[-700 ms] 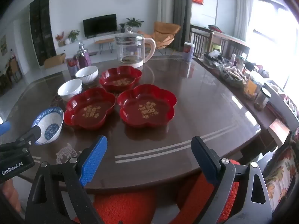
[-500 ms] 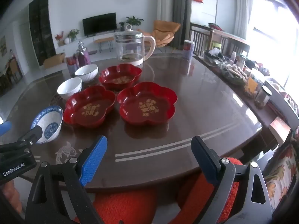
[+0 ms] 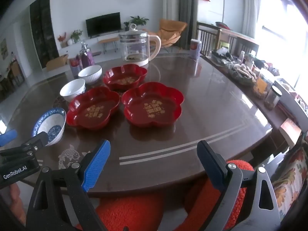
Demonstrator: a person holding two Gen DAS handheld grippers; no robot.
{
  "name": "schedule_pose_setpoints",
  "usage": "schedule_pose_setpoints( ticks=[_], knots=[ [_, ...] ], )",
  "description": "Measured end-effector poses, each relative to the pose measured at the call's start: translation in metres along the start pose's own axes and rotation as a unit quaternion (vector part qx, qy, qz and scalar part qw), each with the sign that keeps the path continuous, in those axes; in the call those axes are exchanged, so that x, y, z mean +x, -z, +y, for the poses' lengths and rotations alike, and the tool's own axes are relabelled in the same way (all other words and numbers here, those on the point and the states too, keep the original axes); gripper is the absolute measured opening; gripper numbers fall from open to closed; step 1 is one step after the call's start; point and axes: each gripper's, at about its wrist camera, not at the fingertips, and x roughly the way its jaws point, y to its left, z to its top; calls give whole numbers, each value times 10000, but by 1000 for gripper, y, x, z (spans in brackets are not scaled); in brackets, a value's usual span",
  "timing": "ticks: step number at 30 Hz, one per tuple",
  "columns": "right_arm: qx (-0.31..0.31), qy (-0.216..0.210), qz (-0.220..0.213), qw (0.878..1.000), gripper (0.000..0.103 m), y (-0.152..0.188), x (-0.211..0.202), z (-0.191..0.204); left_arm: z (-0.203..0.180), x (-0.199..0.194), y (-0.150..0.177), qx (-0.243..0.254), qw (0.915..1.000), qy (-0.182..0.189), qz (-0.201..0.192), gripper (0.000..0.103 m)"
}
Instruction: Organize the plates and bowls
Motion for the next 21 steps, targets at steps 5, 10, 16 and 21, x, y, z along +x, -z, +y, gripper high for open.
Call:
schedule_pose_setpoints(
  ticks=[5, 10, 16, 21],
  knots=[
    [12, 2, 8, 10000, 93, 0, 0, 0, 0, -2, 2, -27, 10000, 93, 6, 103],
    [20, 81, 1, 10000, 93, 0, -3, -1, -4, 0, 6, 168, 9998, 102, 25, 103],
    [22, 248, 81, 9997, 93, 3, -5, -4, -12, 2, 11, 251, 9993, 255, 61, 103],
    [87, 257, 81, 9996, 93, 2, -7, -9, -22, -3, 12, 467, 9986, 226, 108, 103]
  ],
)
